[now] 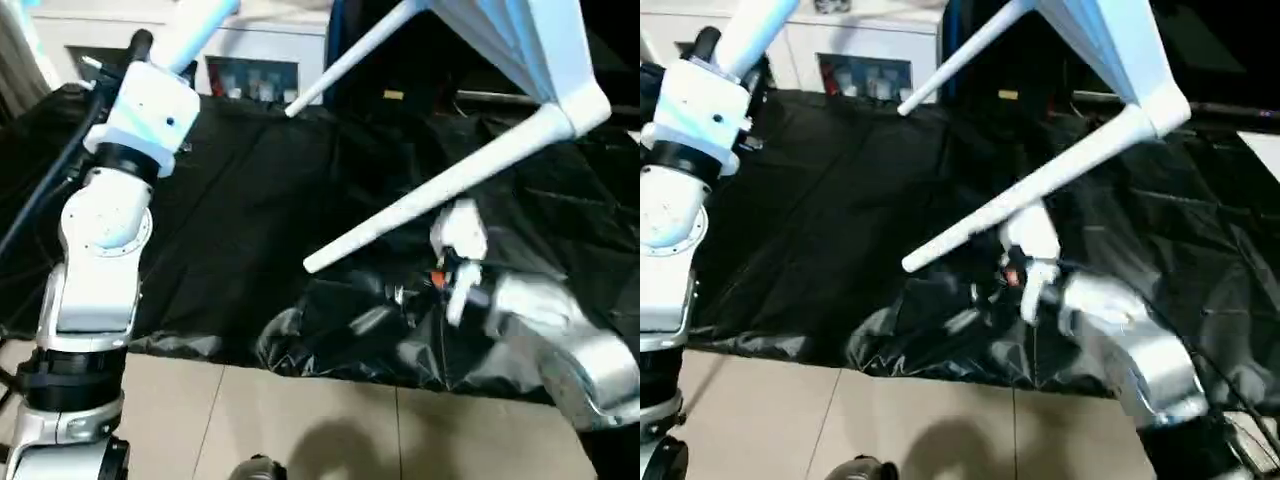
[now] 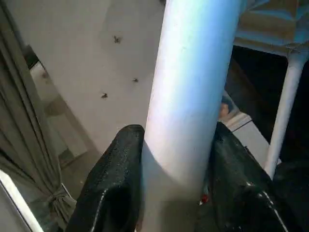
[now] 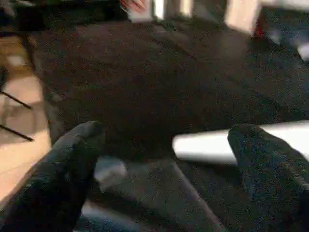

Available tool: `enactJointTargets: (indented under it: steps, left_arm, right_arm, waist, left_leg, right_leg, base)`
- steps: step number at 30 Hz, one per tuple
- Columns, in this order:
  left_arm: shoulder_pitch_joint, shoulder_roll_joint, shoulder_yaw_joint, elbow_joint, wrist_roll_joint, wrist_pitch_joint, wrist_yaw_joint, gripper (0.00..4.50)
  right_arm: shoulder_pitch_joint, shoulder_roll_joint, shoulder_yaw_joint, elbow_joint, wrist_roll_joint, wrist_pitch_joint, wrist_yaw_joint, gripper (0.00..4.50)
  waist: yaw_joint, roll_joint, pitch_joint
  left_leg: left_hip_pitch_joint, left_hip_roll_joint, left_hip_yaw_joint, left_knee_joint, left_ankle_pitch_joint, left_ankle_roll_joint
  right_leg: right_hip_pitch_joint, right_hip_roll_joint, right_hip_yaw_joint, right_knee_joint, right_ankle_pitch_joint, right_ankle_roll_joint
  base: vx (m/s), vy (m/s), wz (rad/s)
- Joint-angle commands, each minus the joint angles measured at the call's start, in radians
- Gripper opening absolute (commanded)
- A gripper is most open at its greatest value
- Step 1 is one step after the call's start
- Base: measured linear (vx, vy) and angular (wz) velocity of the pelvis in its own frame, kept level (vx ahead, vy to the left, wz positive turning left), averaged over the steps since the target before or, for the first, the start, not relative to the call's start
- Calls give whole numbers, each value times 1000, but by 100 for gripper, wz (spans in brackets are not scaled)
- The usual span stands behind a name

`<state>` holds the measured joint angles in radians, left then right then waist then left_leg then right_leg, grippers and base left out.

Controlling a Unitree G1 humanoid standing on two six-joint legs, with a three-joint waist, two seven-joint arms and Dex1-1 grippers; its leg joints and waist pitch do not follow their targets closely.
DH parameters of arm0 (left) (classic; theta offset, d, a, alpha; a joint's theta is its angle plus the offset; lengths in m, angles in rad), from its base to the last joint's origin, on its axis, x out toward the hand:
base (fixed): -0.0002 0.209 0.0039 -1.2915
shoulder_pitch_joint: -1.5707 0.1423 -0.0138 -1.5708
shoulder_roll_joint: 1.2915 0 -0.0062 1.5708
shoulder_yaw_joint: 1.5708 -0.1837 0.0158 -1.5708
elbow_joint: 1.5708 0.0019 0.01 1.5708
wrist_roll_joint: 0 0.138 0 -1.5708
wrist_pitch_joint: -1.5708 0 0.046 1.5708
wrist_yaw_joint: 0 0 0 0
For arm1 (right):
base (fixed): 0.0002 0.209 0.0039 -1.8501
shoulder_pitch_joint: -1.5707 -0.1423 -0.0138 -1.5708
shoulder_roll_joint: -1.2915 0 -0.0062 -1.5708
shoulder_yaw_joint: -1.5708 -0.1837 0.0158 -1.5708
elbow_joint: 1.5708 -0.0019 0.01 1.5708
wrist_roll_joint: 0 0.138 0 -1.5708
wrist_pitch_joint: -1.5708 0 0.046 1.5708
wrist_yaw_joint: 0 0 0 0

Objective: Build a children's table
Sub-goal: Flip table

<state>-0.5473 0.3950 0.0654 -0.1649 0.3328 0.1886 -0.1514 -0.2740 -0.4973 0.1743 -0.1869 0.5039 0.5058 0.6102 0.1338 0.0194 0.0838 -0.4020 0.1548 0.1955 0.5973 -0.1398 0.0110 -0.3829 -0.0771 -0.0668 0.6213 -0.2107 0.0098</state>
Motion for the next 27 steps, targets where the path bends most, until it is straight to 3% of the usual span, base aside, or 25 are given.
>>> enactJointTargets:
  steps: [1,2,6,9,10,11,12,13,14,16,20,24,26,27]
  left_arm:
    - [35,-17,-31,55,-21,32,-37,170]
    - [45,-20,-34,50,-21,37,-36,170]
    - [53,-21,-35,45,-22,42,-35,170]
    - [62,-18,-31,38,-21,48,-34,170]
    - [66,-17,-29,34,-21,51,-34,170]
    - [71,-15,-26,28,-22,57,-34,170]
    - [76,-14,-24,23,-22,62,-34,170]
    - [77,-14,-24,22,-22,63,-34,170]
    - [81,-14,-22,18,-23,67,-35,170]
    - [83,-15,-22,16,-24,70,-36,170]
    - [85,-15,-19,14,-24,77,-40,170]
    - [85,-15,-17,13,-25,82,-42,170]
    - [88,-12,-13,10,-26,86,-45,170]
    - [89,-10,-12,8,-26,87,-47,170]
  right_arm:
    - [6,-11,-29,-28,-11,48,-32,450]
    - [7,23,-61,23,-47,100,-121,450]
    - [-29,83,-106,110,-64,87,-225,450]
    - [-78,158,-165,207,-22,53,-289,450]
    - [-94,179,-182,241,-9,44,-308,450]
    - [-117,216,-213,283,22,31,-312,450]
    - [-139,250,-242,316,66,6,-285,450]
    - [-146,264,-254,326,86,-6,-268,450]
    - [-171,307,-295,355,154,-29,-212,450]
    - [-192,334,-320,384,184,-38,-179,450]
    - [-292,354,-320,597,106,-122,-154,450]
    - [-380,353,-337,792,66,-210,-140,450]
    - [-435,349,-350,893,52,-254,-130,450]
    - [-453,348,-355,924,50,-263,-126,420]
  waist:
    - [-13,-4,-50]
    - [-17,-7,-49]
    - [-31,-10,-47]
    - [-40,-8,-45]
    - [-42,-15,-46]
    - [-45,-11,-44]
    - [-48,-14,-42]
    - [-50,-14,-44]
    - [-53,-11,-43]
    - [-58,-10,-41]
    - [-60,-10,-41]
    - [-60,-6,-34]
    - [-61,-5,-30]
    - [-58,-2,-29]
  left_leg:
    - [46,74,-75,-92,-594,-107]
    - [49,73,-75,-92,-596,-111]
    - [55,70,-75,-89,-624,-120]
    - [57,69,-80,-91,-661,-130]
    - [58,69,-79,-91,-663,-130]
    - [60,67,-81,-91,-679,-134]
    - [62,66,-83,-90,-694,-134]
    - [61,64,-84,-88,-697,-132]
    - [59,63,-90,-89,-711,-130]
    - [51,64,-99,-95,-727,-133]
    - [42,60,-100,-102,-748,-143]
    - [65,58,-98,-95,-831,-150]
    - [69,59,-99,-99,-875,-156]
    - [67,60,-98,-105,-891,-159]
  right_leg:
    - [-9,-92,49,-112,-511,-74]
    - [-13,-91,50,-114,-508,-79]
    - [-19,-94,47,-118,-525,-87]
    - [-21,-94,43,-121,-552,-74]
    - [-22,-93,43,-122,-552,-71]
    - [-26,-94,43,-122,-559,-73]
    - [-29,-94,44,-124,-568,-71]
    - [-28,-97,44,-123,-569,-74]
    - [-26,-98,42,-124,-576,-72]
    - [-22,-98,42,-119,-566,-74]
    - [-19,-98,36,-116,-567,-80]
    - [-39,-95,26,-129,-627,-73]
    - [-41,-90,18,-126,-629,-73]
    - [-39,-84,16,-124,-620,-72]
  base:
    - [0,0,0]
    - [0,0,0]
    - [0,0,0]
    - [0,0,0]
    - [0,0,0]
    - [0,0,0]
    - [0,0,0]
    - [0,0,0]
    - [0,0,0]
    - [0,0,0]
    - [0,0,0]
    - [0,0,0]
    - [0,0,0]
    - [0,0,0]
